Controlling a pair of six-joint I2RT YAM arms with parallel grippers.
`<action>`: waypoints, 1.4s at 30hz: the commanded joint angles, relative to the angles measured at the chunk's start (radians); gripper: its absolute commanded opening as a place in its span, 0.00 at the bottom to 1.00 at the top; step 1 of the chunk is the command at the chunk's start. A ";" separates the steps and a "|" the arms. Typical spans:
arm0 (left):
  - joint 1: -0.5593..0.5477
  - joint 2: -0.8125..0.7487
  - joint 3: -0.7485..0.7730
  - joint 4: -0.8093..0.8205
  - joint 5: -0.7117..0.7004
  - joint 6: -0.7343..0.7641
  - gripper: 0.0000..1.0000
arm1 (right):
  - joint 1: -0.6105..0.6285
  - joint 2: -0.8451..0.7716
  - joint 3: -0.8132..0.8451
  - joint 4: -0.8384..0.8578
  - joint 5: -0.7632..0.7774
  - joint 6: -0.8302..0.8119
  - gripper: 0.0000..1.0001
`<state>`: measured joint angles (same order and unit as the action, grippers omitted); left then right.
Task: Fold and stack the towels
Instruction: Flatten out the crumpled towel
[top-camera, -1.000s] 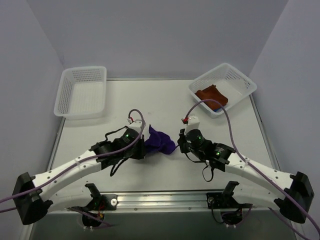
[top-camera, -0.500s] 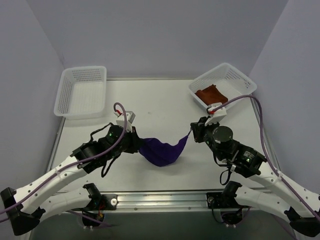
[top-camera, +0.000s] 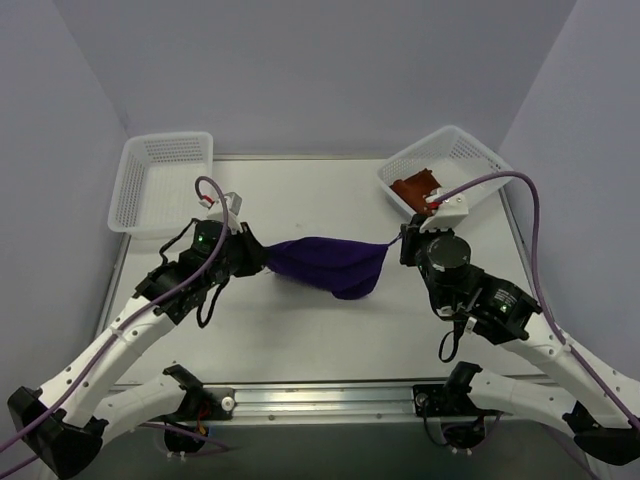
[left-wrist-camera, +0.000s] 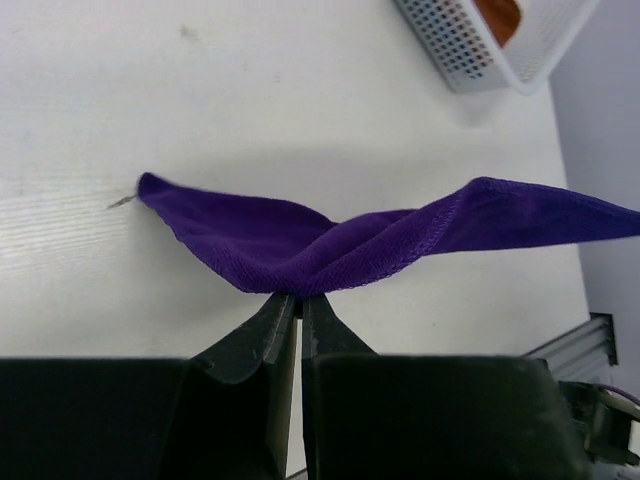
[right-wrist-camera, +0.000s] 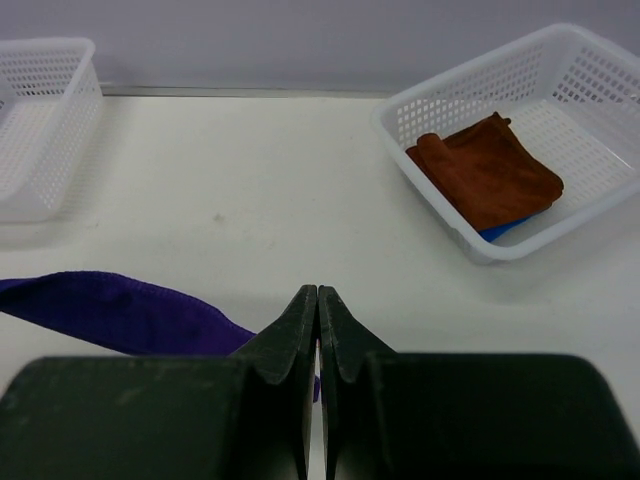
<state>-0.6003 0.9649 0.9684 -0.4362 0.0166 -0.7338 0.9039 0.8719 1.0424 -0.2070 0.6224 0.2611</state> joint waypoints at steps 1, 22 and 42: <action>0.007 -0.044 0.093 0.050 0.118 0.034 0.02 | -0.005 -0.017 0.056 -0.026 0.016 -0.031 0.00; 0.003 -0.154 -0.009 0.156 0.398 -0.075 0.02 | -0.003 -0.165 0.130 -0.233 0.000 0.035 0.00; 0.408 0.879 0.208 0.580 0.628 -0.118 0.02 | -0.507 0.738 0.136 0.334 -0.371 -0.194 0.00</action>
<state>-0.2306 1.8309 1.0943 0.0658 0.5831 -0.8635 0.4152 1.5715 1.0863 0.0189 0.3092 0.1467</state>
